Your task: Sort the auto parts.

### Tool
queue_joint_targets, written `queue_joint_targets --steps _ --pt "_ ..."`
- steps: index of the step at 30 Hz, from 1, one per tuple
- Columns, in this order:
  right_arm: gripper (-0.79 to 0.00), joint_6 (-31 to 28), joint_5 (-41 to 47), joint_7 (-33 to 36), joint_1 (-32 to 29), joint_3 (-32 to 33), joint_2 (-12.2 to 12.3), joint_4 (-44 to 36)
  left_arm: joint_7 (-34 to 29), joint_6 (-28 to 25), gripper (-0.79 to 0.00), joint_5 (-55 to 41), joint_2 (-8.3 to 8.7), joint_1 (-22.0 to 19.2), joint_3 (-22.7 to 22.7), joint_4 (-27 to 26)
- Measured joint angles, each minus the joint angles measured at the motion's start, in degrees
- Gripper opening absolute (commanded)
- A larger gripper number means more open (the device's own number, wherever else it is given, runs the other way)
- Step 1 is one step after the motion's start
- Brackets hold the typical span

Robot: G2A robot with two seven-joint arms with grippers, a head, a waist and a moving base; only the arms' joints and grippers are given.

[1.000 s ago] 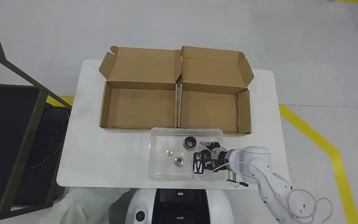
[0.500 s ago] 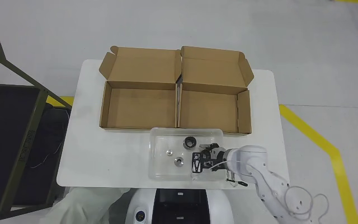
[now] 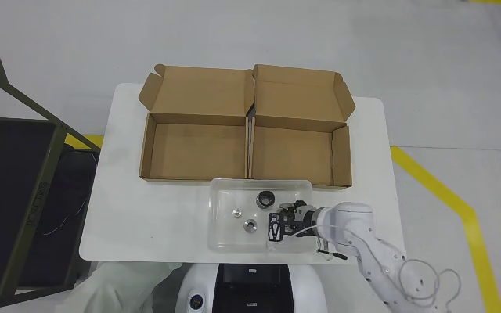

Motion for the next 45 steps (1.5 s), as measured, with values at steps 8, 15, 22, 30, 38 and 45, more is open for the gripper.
queue_joint_targets --steps 8,15,22,30,38,45 --pt "-0.785 -0.1 -0.2 0.0 -1.5 1.5 0.7 -4.2 0.0 0.0 0.000 0.0 0.00 0.0 0.0 0.0" --pt "-0.785 -0.5 1.5 -0.3 -2.7 3.4 1.3 -7.3 0.0 0.0 0.000 0.0 0.00 0.0 0.0 0.0" --pt "-0.785 0.5 2.4 -1.0 -3.8 5.0 1.9 -9.3 0.0 0.0 0.000 0.0 0.00 0.0 0.0 0.0" --pt "-0.785 1.5 4.3 -2.2 -4.0 7.3 2.4 -12.1 0.0 0.0 0.000 0.0 0.00 0.0 0.0 0.0" --pt "-0.785 5.8 6.4 -7.3 -3.2 9.9 2.6 -13.8 0.0 0.0 0.000 0.0 0.00 0.0 0.0 0.0" --pt "-0.785 7.5 4.4 -14.2 -1.6 10.2 2.7 -12.9 0.0 0.0 0.000 0.0 0.00 0.0 0.0 0.0"
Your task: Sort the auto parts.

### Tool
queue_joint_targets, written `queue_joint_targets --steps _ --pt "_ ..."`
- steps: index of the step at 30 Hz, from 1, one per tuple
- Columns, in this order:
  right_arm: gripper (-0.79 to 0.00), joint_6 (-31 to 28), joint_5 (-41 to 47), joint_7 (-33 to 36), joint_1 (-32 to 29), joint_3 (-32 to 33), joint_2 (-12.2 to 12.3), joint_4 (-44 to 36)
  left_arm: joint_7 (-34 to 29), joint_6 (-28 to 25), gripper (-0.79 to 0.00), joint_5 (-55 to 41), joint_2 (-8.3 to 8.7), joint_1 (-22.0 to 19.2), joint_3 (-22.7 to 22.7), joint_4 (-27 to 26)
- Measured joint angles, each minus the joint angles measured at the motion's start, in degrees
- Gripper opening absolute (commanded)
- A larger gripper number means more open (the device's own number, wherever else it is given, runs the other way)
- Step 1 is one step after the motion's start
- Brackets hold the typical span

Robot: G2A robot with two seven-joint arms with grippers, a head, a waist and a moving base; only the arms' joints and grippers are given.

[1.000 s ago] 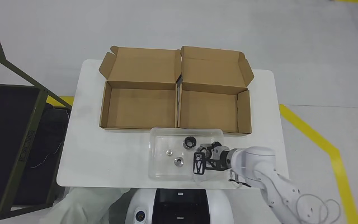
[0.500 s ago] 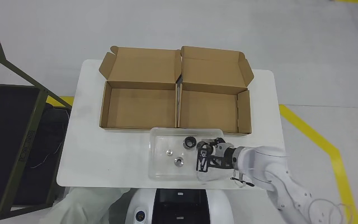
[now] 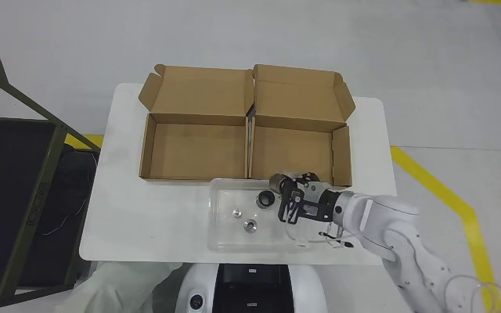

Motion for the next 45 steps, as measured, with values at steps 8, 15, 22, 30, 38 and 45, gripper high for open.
queue_joint_targets --steps 8,15,22,30,38,45 --pt "-0.785 3.4 0.8 -10.0 2.9 0.2 -0.3 1.4 0.0 0.0 0.000 0.0 0.00 0.0 0.0 0.0" --pt "-0.785 5.4 1.3 -18.4 4.4 0.7 -0.4 2.5 0.0 0.0 0.000 0.0 0.00 0.0 0.0 0.0" --pt "-0.785 7.1 0.6 -25.1 3.8 1.4 -0.3 3.7 0.0 0.0 0.000 0.0 0.00 0.0 0.0 0.0" --pt "-0.785 8.4 4.5 -32.6 1.6 5.5 0.0 2.7 0.0 0.0 0.000 0.0 0.00 0.0 0.0 0.0" --pt "-0.785 10.0 4.5 -40.7 -1.6 8.1 0.3 0.1 0.0 0.0 0.000 0.0 0.00 0.0 0.0 0.0" --pt "-0.785 10.3 5.3 -45.8 -3.1 10.1 0.5 0.3 0.0 0.0 0.000 0.0 0.00 0.0 0.0 0.0"
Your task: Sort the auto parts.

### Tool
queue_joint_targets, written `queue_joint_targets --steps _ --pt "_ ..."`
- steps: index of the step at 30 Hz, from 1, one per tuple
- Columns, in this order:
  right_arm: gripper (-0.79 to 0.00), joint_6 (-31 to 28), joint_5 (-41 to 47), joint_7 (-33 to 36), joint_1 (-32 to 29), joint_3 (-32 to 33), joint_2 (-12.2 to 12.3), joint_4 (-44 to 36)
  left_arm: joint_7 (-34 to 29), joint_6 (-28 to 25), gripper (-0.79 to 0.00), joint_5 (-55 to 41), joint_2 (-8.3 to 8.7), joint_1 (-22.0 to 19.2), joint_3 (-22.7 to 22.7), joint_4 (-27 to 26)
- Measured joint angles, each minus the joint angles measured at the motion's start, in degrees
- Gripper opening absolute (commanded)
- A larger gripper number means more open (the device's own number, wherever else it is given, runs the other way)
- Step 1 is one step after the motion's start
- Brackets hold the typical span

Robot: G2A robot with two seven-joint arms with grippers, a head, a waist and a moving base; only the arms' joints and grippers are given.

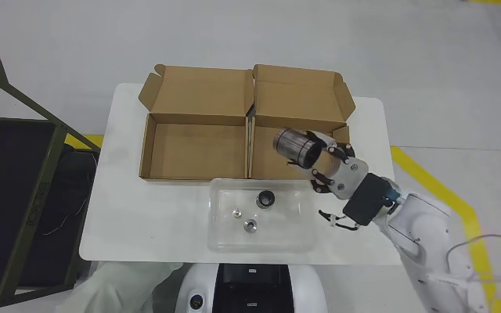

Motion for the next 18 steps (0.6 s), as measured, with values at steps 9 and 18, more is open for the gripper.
queue_joint_targets --steps 9,18 --pt "-0.785 0.7 -1.4 -0.9 -0.9 0.8 0.1 -0.6 0.0 0.0 0.000 0.0 0.00 0.0 0.0 0.0" --pt "-0.785 0.0 -2.6 1.3 1.7 -2.5 -0.1 3.7 0.0 0.0 0.000 0.0 0.00 0.0 0.0 0.0"
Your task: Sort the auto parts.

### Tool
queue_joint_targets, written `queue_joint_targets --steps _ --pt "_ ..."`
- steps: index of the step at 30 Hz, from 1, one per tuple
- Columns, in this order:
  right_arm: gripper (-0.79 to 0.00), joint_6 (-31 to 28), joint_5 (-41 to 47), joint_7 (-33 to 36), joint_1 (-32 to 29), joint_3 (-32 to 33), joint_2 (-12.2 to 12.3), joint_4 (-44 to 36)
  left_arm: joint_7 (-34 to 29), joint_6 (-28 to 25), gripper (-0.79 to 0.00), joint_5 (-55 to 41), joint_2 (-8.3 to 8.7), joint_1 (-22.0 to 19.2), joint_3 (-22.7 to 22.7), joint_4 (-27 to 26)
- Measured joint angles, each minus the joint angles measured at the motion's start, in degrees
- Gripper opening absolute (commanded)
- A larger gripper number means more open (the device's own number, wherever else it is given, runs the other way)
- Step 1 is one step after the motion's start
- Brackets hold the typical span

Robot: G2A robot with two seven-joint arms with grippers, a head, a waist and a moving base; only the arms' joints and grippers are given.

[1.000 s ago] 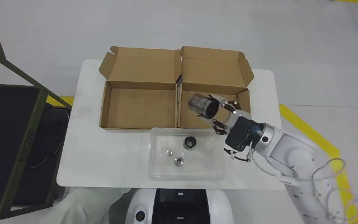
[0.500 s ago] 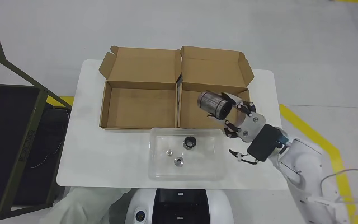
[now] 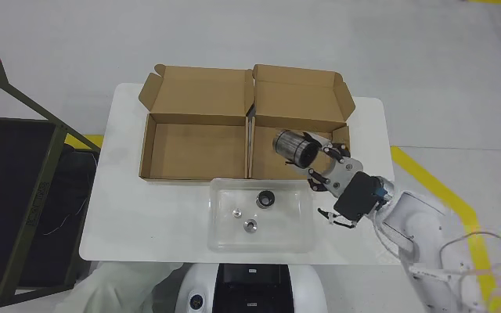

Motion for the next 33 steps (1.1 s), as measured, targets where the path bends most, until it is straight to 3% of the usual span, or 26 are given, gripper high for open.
queue_joint_targets --steps 11,33 --pt "-0.785 1.8 -0.4 6.9 7.2 -8.7 -1.4 10.3 0.0 0.0 0.000 0.0 0.00 0.0 0.0 0.0" --pt "-0.785 -1.6 7.2 27.3 19.6 -17.5 -3.9 26.6 0.0 0.0 0.000 0.0 0.00 0.0 0.0 0.0"
